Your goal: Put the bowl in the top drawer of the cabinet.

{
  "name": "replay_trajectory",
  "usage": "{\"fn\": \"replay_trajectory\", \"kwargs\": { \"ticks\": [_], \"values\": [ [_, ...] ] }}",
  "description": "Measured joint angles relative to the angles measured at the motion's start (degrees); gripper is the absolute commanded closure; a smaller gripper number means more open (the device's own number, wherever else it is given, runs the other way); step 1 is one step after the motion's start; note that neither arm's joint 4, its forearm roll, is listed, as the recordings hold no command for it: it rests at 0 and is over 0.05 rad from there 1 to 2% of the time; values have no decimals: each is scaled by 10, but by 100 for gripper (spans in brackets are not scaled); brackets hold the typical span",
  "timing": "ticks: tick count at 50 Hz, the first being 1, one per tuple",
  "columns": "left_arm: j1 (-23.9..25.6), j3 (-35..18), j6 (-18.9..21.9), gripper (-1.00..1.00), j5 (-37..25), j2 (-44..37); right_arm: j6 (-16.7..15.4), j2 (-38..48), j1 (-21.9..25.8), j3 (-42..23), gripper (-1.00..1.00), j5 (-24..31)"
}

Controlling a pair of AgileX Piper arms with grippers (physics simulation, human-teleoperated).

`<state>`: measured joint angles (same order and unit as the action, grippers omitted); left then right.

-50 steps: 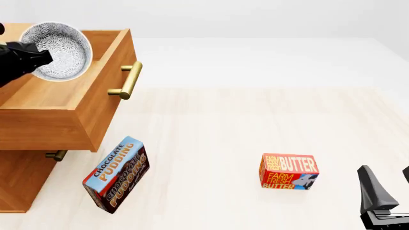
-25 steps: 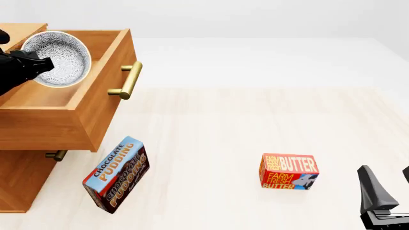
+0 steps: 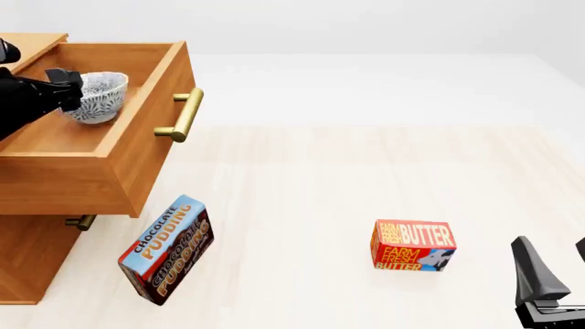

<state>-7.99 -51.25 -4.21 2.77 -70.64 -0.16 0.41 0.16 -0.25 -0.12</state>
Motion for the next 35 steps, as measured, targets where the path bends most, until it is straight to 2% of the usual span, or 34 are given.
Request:
{"fn": "replay_trajectory", "kwargs": {
  "ticks": [35],
  "values": [
    [12, 3, -7, -100, -20, 46, 0, 0, 0, 0, -100, 0]
  ]
}}
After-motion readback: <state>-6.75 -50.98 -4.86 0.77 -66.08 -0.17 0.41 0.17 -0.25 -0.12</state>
